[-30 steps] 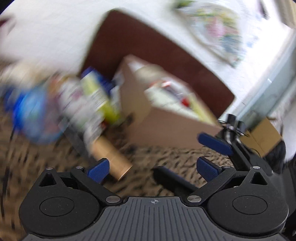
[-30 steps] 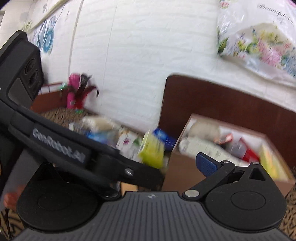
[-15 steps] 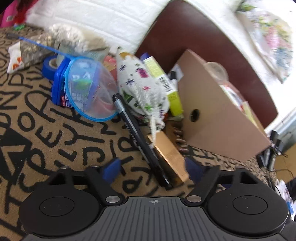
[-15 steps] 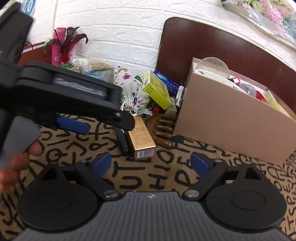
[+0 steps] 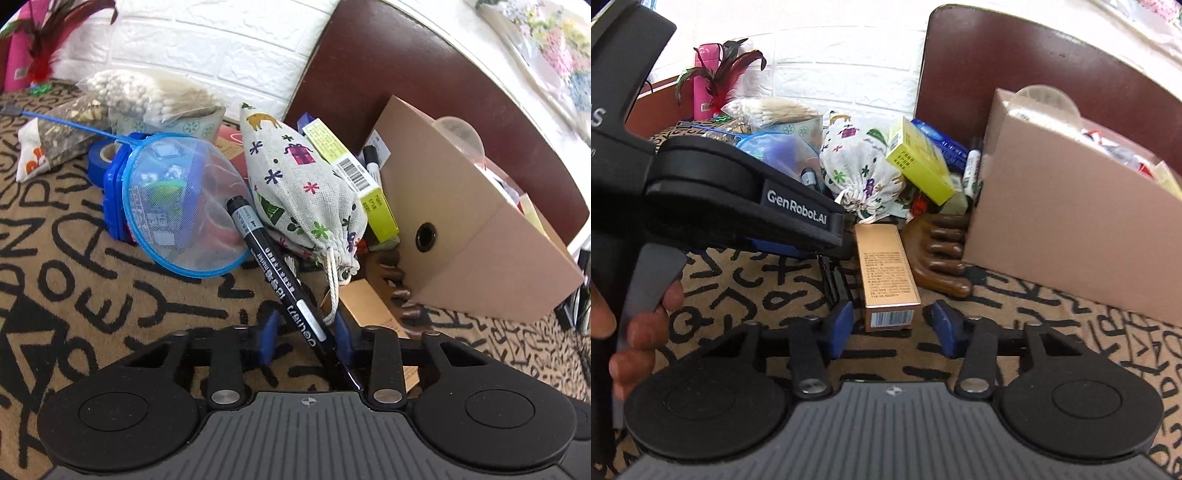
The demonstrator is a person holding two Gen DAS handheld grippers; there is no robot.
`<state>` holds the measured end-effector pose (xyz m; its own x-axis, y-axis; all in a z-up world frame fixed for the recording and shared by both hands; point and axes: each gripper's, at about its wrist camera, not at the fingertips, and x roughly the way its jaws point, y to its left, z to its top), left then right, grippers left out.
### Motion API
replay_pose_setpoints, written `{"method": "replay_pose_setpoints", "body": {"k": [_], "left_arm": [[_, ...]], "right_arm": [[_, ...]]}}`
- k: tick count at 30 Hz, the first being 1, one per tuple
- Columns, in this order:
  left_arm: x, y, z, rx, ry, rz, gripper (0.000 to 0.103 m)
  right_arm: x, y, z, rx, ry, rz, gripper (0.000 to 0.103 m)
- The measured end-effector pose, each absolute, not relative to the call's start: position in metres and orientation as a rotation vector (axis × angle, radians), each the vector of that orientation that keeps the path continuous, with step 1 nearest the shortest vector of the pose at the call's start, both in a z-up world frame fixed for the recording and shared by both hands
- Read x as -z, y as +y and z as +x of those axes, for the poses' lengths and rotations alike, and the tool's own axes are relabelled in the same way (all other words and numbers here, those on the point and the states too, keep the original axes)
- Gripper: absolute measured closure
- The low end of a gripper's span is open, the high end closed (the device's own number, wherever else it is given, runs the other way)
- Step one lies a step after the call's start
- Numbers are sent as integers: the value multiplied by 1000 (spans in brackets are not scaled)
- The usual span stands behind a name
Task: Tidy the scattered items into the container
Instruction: 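Grasp the tan cosmetic box with the right gripper while the left gripper grasps the black marker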
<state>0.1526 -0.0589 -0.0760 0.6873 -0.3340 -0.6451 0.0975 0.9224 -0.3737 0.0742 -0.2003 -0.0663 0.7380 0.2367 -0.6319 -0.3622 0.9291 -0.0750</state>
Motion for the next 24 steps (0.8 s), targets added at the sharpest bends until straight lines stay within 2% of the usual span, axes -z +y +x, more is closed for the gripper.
{"method": "replay_pose_setpoints", "body": {"k": [2, 12, 13, 15, 17, 19, 21, 24], "left_arm": [[76, -54, 150, 258, 788, -328, 82], [64, -13, 92, 338, 902, -244, 91], [63, -9, 84, 348, 911, -235, 88], [62, -6, 72, 351, 917, -209, 70], [60, -7, 65, 332, 898, -177, 63], [59, -14, 67, 326, 882, -141, 52], [59, -20, 70, 328, 874, -124, 45], [63, -27, 75, 322, 854, -88, 46]], "right_arm": [[65, -201, 72, -341, 665, -185, 67], [56, -211, 20, -393, 709, -147, 68], [55, -212, 12, -401, 719, -144, 68], [55, -212, -3, -425, 741, -139, 67], [55, -212, -15, -439, 742, -121, 57], [53, -209, -19, -432, 734, -121, 54], [51, -205, -16, -409, 721, -143, 54], [47, -203, -9, -384, 698, -143, 54]]}}
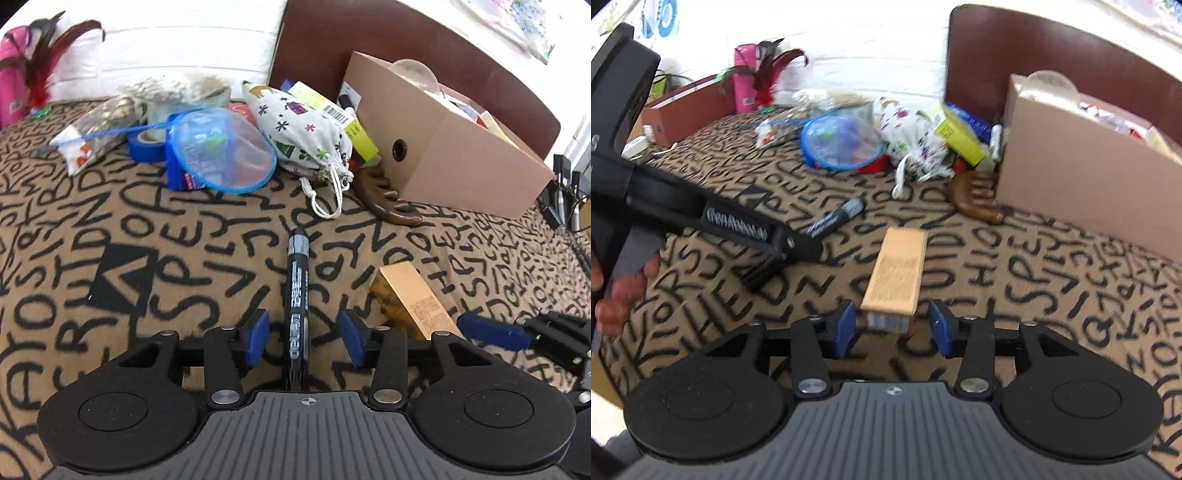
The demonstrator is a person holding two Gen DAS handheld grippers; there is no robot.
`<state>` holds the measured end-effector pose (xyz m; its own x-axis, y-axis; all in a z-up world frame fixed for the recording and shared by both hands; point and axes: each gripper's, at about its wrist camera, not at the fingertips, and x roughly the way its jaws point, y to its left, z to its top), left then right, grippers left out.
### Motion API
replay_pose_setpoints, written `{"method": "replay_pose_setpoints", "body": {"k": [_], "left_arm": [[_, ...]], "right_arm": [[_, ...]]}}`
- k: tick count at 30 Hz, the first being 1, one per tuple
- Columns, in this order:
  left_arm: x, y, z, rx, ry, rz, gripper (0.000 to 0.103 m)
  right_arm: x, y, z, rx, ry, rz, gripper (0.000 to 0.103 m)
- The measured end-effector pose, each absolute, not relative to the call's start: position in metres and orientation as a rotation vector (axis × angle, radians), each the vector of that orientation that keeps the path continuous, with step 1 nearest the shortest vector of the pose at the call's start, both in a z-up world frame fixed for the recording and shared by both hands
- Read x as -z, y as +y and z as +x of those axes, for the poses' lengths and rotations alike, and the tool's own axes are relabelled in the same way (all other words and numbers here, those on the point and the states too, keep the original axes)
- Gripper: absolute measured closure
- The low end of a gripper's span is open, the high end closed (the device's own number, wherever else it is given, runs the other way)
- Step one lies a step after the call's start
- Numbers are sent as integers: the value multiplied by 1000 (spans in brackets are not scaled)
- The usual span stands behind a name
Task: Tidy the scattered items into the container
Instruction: 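Grasp the tan cosmetic box with the right gripper while the left gripper grasps the black marker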
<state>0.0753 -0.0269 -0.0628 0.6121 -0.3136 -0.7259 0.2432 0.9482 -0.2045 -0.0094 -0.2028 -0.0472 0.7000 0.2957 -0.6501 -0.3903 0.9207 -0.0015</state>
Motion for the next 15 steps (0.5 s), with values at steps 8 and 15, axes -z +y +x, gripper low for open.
{"method": "replay_pose_setpoints", "body": {"k": [8, 15], "left_arm": [[62, -23, 73, 358, 877, -17, 92], [63, -33, 78, 370, 871, 22, 68]], "right_arm": [[58, -202, 10, -330, 750, -131, 58], [59, -200, 16, -337, 756, -135, 58]]}}
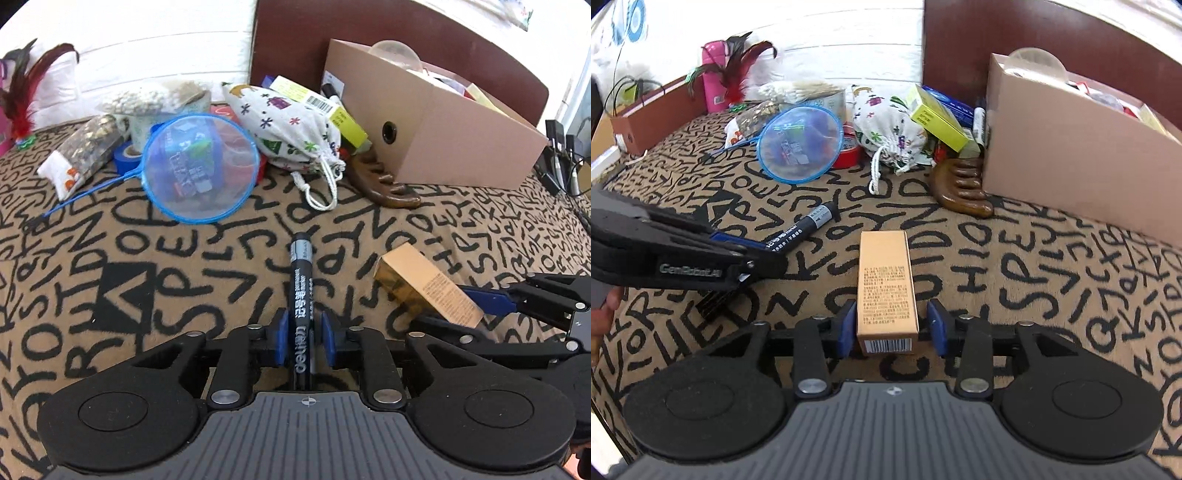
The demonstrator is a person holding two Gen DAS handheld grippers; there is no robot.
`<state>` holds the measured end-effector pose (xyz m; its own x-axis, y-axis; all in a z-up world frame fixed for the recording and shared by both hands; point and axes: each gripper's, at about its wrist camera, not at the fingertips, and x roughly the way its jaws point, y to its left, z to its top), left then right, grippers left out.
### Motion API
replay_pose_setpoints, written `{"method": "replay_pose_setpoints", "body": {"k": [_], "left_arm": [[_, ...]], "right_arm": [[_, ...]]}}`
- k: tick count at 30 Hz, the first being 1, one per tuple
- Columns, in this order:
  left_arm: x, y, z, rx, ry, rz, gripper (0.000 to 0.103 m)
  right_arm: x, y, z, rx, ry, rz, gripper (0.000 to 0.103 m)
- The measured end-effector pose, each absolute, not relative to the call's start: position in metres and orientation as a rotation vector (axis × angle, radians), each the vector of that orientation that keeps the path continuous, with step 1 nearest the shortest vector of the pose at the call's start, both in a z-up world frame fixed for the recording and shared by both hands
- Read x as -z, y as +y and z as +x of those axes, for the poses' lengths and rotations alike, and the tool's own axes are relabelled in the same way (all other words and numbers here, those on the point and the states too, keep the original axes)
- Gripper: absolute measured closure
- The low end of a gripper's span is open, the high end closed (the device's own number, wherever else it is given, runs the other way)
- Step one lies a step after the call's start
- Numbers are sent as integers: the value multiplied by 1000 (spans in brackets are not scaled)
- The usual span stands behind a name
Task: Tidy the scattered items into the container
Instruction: 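Grasp the tan cosmetic box with the right gripper while the left gripper grasps the black marker, then lift the tan box with the right gripper while the left gripper lifts the marker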
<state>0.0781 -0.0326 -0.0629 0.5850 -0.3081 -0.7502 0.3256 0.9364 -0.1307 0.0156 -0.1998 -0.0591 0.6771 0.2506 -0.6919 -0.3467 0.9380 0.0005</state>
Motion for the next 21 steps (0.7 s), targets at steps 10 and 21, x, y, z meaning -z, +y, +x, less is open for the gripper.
{"method": "replay_pose_setpoints", "body": {"k": [10, 21], "left_arm": [[62, -35, 76, 376, 867, 52, 79], [62, -40, 60, 397, 861, 23, 94]], "right_arm": [[61, -198, 23, -356, 765, -127, 55], [61, -202, 16, -369, 733, -75, 68]]}}
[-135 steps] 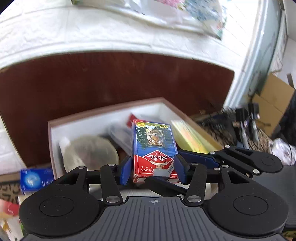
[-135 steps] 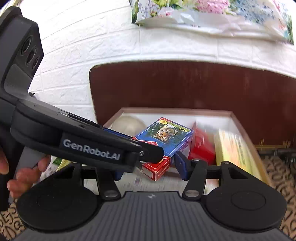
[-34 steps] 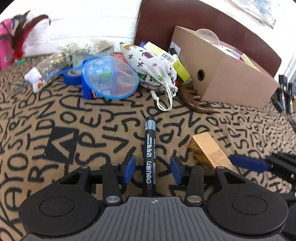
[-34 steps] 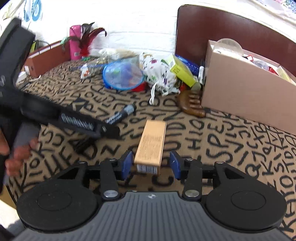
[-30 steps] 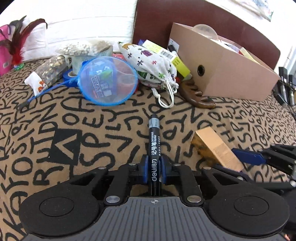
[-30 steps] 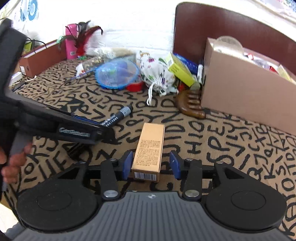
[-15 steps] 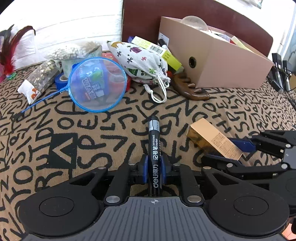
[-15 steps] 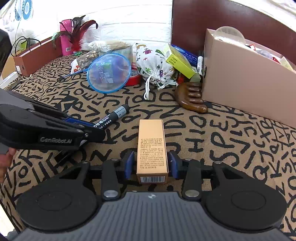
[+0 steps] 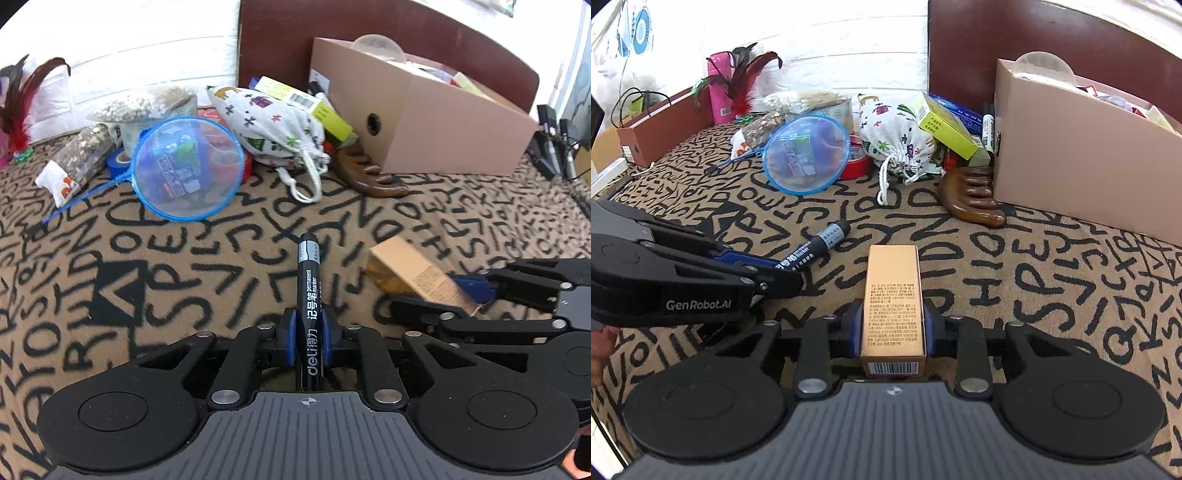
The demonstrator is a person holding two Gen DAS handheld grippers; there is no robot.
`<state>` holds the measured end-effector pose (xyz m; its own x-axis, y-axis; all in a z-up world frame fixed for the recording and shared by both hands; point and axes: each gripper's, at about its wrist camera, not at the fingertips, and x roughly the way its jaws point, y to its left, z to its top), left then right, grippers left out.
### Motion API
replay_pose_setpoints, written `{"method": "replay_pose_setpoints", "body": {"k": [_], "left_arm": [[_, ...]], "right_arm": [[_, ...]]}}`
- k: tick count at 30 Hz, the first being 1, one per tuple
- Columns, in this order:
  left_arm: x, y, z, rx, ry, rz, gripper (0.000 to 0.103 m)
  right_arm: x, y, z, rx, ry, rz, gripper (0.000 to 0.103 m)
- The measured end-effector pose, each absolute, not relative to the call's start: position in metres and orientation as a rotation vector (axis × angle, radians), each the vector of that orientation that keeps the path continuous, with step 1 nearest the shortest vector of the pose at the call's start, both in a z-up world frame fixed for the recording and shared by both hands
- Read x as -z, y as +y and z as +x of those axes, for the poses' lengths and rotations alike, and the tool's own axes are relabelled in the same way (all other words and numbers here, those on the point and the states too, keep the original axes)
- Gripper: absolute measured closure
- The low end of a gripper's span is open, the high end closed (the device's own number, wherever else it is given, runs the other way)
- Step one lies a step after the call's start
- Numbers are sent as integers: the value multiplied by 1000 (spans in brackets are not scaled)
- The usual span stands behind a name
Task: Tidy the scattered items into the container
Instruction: 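Lift the tan box with the right gripper while the left gripper lifts the marker, then carry the tan box and marker into the cardboard box and open both grippers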
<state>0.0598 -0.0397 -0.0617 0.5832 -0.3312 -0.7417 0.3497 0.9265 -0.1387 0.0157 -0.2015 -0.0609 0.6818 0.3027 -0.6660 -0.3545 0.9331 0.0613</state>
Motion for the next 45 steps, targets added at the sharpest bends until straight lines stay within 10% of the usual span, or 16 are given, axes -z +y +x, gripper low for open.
{"method": "replay_pose_setpoints", "body": {"k": [30, 45], "left_arm": [[-104, -144, 170, 554, 559, -135, 94], [-55, -204, 278, 494, 699, -171, 93]], "right_arm": [[-78, -338, 89, -222, 388, 56, 68], [-58, -359, 207, -169, 471, -18, 68]]}}
